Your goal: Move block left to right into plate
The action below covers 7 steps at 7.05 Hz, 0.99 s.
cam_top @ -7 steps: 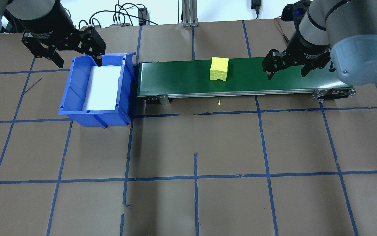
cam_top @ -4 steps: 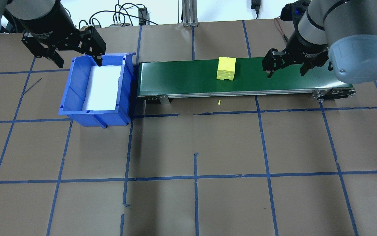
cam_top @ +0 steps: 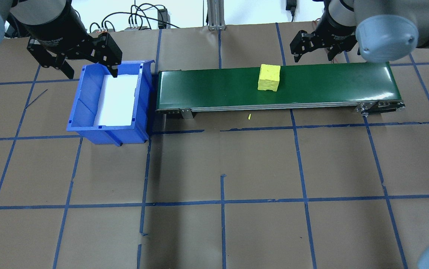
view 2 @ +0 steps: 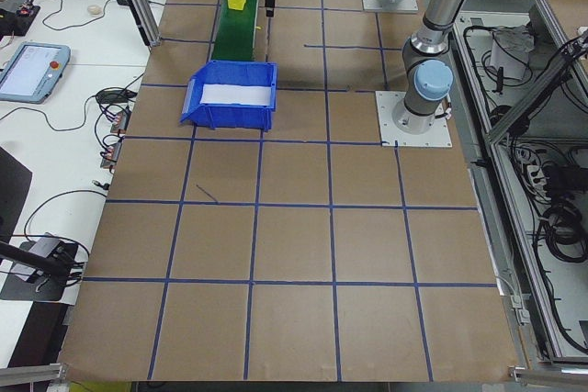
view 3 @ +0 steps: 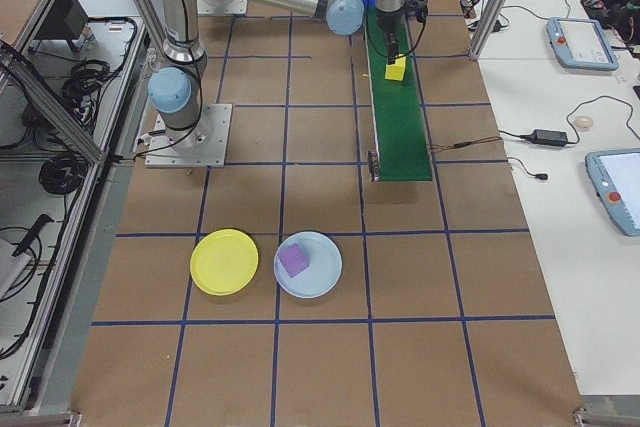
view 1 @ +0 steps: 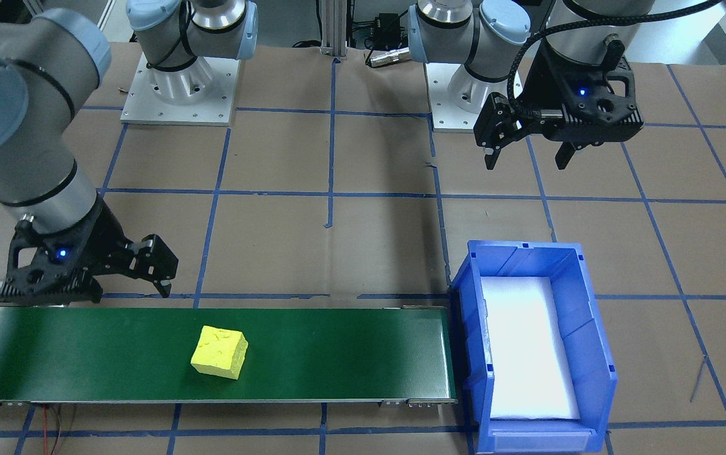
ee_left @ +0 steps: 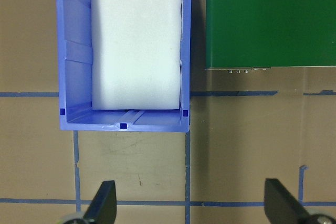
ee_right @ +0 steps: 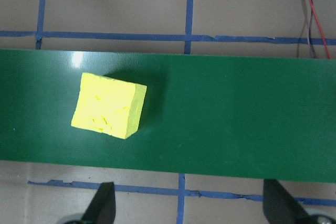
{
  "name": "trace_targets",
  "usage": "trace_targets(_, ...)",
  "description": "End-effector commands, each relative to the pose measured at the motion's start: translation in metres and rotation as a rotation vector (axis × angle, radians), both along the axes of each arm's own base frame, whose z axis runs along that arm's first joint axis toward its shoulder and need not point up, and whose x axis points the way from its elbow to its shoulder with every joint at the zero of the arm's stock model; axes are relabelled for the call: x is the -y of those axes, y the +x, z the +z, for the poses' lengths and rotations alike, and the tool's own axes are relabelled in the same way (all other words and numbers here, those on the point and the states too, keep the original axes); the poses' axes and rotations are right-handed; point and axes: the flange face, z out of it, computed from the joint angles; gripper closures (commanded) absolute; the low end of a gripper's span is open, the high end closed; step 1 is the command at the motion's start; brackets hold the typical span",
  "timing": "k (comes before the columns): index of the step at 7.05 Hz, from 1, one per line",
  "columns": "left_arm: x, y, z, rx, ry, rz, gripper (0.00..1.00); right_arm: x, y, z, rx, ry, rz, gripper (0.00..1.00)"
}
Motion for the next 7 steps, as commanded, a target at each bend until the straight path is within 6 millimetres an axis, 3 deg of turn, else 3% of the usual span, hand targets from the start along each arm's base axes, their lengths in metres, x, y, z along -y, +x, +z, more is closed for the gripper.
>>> trace_targets(1, 0.0, 0.001, -0.004, -0.002, 0.008, 0.002, 0.0, 0.042, -0.04, -0.039, 0.093, 0.008, 0.003, 0.0)
trace_targets(3, -0.004, 0.009, -0.003, 0.007, 0.019, 0.004, 0.0, 0.059, -0.05, -0.081, 0.124, 0.018, -0.006, 0.0)
trace_targets(7, -0.002, 0.014, -0.002, -0.003, 0.017, 0.014, 0.0, 0.053, -0.046, -0.095, 0.184, 0.071, -0.142, 0.0)
